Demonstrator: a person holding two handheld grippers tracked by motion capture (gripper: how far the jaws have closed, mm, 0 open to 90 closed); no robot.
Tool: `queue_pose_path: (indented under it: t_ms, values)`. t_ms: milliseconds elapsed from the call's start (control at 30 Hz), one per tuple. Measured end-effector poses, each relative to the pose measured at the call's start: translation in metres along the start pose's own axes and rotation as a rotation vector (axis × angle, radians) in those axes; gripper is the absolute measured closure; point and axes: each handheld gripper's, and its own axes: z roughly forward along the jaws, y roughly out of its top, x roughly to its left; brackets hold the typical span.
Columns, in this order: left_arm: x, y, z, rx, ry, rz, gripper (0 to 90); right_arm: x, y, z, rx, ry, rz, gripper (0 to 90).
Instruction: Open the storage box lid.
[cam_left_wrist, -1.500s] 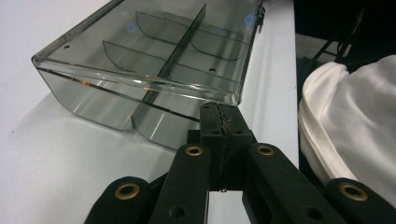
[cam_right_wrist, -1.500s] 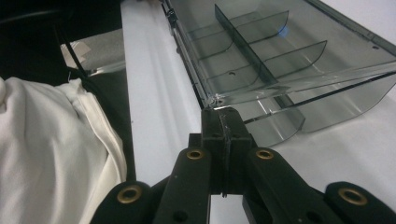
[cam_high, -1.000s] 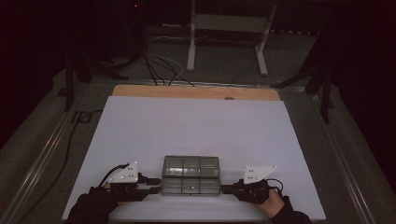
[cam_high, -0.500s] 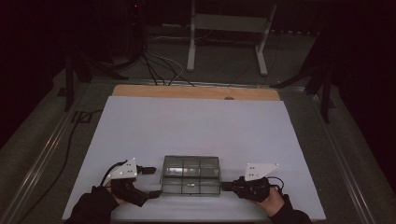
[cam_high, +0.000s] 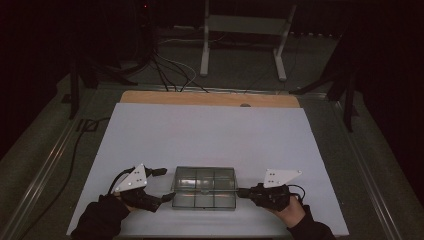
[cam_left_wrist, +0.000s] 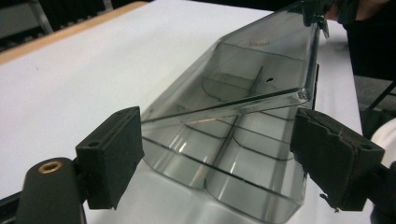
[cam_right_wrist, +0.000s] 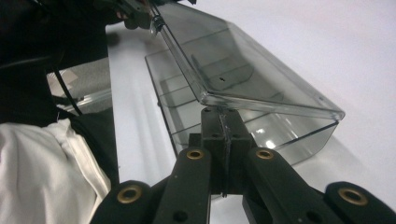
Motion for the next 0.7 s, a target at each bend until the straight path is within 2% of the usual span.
queue_pose_path:
  t_ms: [133,267,367,433,633,700]
  values:
    - [0.000,0.004,0.004,0.010,0.039,0.007,21.9,-0.001,0.003,-0.001,-0.003,-0.006,-0.001,90.0]
    - [0.000,0.005,0.009,0.024,0.062,0.039,25.0,-0.002,0.004,-0.001,-0.008,-0.006,0.002,90.0]
    - [0.000,0.003,0.010,0.033,0.097,0.074,36.3,-0.003,0.005,-0.002,-0.012,-0.009,0.001,90.0]
    - [0.001,0.001,0.012,0.034,0.107,0.080,44.8,-0.003,0.006,-0.002,-0.013,-0.011,0.002,90.0]
    - [0.004,-0.001,0.016,0.041,0.164,0.122,58.7,-0.005,0.006,-0.003,-0.014,-0.022,0.009,90.0]
    - [0.005,-0.001,0.018,0.039,0.155,0.131,65.2,-0.006,0.006,-0.004,-0.016,-0.022,0.010,90.0]
